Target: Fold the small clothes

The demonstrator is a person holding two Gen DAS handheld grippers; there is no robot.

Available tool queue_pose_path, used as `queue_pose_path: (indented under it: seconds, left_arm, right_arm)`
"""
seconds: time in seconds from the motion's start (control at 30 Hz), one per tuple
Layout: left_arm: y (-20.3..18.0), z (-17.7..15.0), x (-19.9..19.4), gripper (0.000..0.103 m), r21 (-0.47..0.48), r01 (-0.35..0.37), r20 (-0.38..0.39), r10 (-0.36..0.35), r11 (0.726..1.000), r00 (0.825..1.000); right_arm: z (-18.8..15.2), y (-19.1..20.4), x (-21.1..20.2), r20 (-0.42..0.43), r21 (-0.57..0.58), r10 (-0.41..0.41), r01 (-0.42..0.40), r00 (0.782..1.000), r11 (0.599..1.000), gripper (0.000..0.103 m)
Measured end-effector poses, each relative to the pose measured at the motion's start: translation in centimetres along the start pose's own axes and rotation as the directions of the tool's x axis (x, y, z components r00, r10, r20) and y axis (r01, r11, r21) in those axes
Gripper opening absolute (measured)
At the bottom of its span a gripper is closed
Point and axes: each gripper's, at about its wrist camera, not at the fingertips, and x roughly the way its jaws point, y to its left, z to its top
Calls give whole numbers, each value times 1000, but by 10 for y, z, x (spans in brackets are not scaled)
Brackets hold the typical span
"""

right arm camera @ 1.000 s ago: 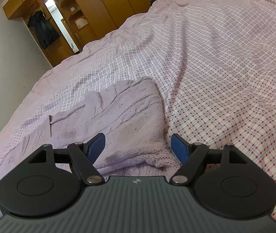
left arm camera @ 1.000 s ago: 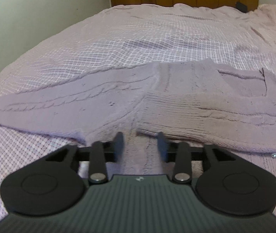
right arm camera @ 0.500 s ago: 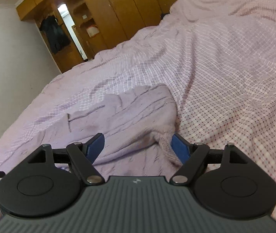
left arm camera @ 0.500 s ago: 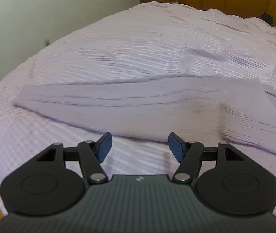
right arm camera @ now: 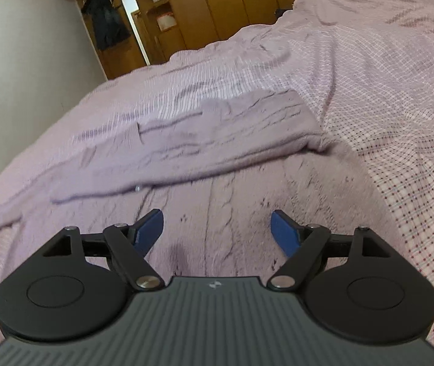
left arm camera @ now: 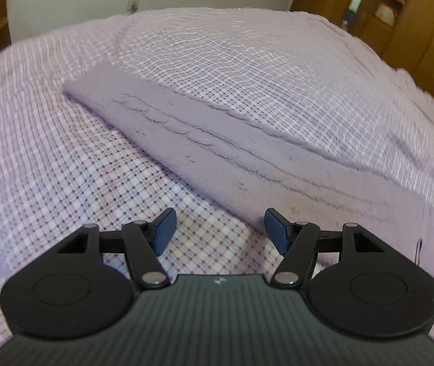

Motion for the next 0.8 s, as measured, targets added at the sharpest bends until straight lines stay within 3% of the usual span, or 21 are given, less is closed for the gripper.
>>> queue_pose_path:
  seconds: [0.37, 0.5, 0.57, 0.63, 0.8]
  left_arm:
    - [15, 28, 31, 64, -77, -3, 31, 5, 997, 1000]
    - [6, 35, 41, 64, -26, -8, 40, 9, 1000, 999]
    - [0, 34, 45, 51, 43, -15, 51, 13, 999, 999]
    - [-3, 32, 46, 19, 97, -2, 62, -4, 995, 998]
    - [-9, 27, 41, 10, 169, 22, 87, -37, 985, 995]
  right_arm:
    - [-14, 6, 5, -8, -70, -41, 41, 999, 997, 85]
    - [-21, 4, 7, 5, -77, -40, 40, 999, 996, 88]
    - [-21, 6, 9, 6, -91, -44, 45, 999, 995, 90]
    - [-22, 7, 10, 6, -92, -47, 48, 999, 995, 91]
    - [-21, 4, 10, 9, -63, -32, 32, 999, 997, 92]
